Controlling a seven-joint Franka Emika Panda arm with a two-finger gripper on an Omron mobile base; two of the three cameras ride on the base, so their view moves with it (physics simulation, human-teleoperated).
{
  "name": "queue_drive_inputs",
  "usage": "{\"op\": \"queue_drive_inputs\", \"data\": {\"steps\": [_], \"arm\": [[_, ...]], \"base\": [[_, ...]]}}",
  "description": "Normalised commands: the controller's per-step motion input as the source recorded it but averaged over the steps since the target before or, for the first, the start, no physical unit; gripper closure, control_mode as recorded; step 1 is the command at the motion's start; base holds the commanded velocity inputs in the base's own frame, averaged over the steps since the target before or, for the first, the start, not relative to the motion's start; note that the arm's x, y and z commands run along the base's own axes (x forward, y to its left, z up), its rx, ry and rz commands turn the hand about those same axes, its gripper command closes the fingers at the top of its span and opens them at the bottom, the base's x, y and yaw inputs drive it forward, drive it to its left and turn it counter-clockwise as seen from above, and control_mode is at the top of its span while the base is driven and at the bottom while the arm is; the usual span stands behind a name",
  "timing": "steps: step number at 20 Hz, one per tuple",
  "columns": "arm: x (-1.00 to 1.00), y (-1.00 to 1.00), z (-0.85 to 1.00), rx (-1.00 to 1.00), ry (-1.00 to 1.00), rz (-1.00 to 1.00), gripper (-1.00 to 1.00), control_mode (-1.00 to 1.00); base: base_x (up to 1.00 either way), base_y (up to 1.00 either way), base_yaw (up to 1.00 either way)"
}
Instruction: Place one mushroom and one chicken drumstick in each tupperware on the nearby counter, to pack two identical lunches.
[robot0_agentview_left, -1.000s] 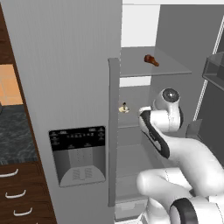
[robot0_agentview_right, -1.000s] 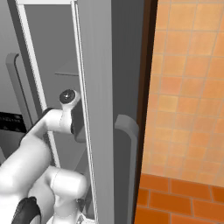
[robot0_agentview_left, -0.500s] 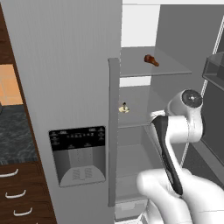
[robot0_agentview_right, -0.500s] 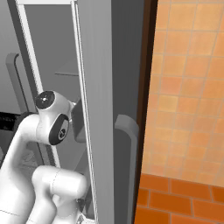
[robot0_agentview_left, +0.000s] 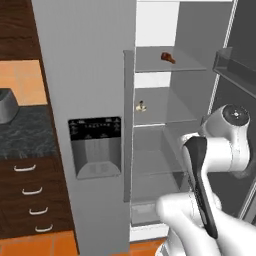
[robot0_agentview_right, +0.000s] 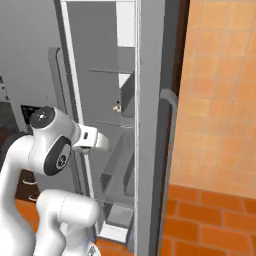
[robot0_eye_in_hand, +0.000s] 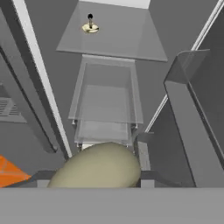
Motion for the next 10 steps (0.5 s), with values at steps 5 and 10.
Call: {"op": "queue_drive_inputs", "data": {"steps": [5,10], "arm": [[0.00,0.00,0.00,0.00,0.00,0.00,1.00,1.00],[0.00,0.00,0.00,0.00,0.00,0.00,1.00,1.00]], "base": [[-0.43,1.00,0.34],[0.02,1.00,0.49]]}}
